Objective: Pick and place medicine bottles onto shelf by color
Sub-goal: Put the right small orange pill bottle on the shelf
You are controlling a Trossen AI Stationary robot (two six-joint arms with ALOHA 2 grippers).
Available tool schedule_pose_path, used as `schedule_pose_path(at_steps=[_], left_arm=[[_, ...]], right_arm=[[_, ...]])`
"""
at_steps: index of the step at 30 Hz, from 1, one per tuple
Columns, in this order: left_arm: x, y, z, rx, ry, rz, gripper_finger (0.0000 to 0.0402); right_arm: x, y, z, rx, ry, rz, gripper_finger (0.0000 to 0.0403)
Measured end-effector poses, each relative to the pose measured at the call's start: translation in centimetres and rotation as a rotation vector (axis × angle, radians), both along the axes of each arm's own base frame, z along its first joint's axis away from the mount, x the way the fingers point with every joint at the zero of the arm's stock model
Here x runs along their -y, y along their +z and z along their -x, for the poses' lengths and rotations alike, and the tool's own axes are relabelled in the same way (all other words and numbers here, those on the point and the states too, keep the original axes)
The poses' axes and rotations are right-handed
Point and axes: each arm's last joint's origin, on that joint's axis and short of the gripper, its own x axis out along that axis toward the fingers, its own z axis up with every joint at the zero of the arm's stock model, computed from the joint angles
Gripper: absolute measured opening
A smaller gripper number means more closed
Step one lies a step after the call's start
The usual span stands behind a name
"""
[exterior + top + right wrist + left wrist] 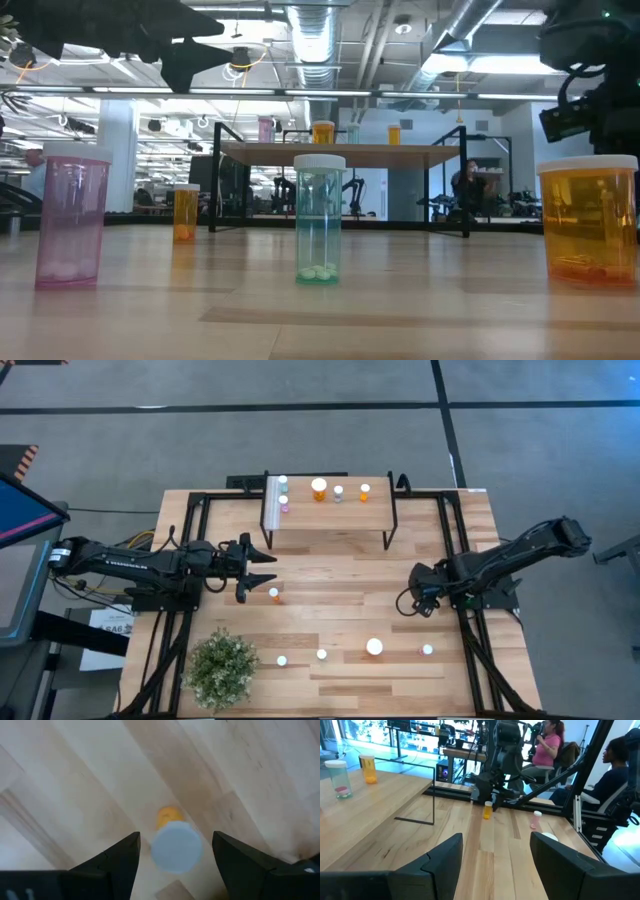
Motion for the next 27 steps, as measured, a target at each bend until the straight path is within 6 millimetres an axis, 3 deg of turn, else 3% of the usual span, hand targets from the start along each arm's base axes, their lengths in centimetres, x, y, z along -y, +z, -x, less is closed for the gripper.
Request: schedule_pose_path(at_steps=[9,21,27], left_arm=[[0.00,0.00,0.00,0.000,0.001,0.002,0.0220],[0.00,0.00,0.00,0.000,0.001,0.002,0.0220],[-0.01,-0.01,0.00,0.000,0.005,0.002,0.0220]], right_arm=[[-0.06,0.05,-0.30,0.030,0.018,-0.005,0.0260],[-0.09,0.08,-0.47,0.046,0.029,-0.007,0.0161],[-0.09,0.09,-0.47,0.046,0.029,-0.008,0.0130]])
